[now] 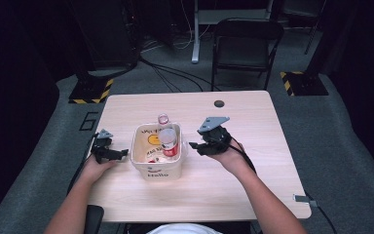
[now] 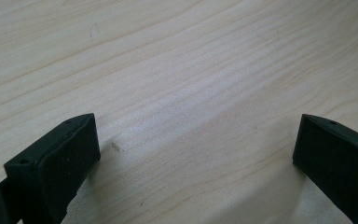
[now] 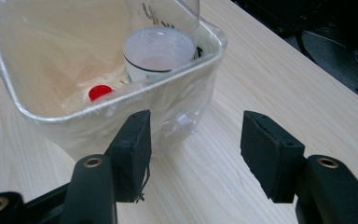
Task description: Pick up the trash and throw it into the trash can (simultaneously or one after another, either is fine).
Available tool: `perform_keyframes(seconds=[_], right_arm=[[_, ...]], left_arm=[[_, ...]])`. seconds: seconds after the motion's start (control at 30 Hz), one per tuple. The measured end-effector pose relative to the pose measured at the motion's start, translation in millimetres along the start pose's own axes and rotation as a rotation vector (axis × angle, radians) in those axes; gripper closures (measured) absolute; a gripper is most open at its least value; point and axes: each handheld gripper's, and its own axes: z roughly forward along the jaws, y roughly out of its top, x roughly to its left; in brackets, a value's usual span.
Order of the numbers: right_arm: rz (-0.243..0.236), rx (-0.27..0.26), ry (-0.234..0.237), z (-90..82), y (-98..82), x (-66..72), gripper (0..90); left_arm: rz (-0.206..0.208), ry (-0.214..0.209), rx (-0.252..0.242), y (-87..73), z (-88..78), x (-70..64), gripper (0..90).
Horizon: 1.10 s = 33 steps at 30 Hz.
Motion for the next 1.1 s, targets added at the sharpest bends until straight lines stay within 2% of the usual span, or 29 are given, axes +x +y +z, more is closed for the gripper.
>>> perform_keyframes(seconds=[0.1, 0.37, 0.57, 0.67, 0.87, 1.1], right_arm=[[0.009, 0.004, -0.009, -0.2, -7.5, -3.5, 42.4], [0.069, 0.007, -0.034, -1.5, -29.3, -14.0, 41.9], [0.108, 0.016, -0.088, 7.1, -53.3, -25.1, 41.6], [0.141, 0.033, -0.092, 12.1, -64.7, -30.3, 40.4], [0.137, 0.053, -0.123, 15.8, -79.1, -36.1, 39.9], [0.18, 0.095, -0.151, 20.6, -91.6, -43.1, 36.6]], left_arm=[[0.0, 0.0, 0.0, 0.0, 0.0, 0.0, 0.1], [0.0, 0.0, 0.0, 0.0, 0.0, 0.0, 0.1], [0.0, 0.0, 0.0, 0.0, 0.0, 0.0, 0.1], [-0.002, -0.002, 0.0, 0.0, 0.1, -0.1, 0.1], [0.0, 0.0, 0.0, 0.0, 0.0, 0.0, 0.1], [0.0, 0.0, 0.0, 0.0, 0.0, 0.0, 0.1]])
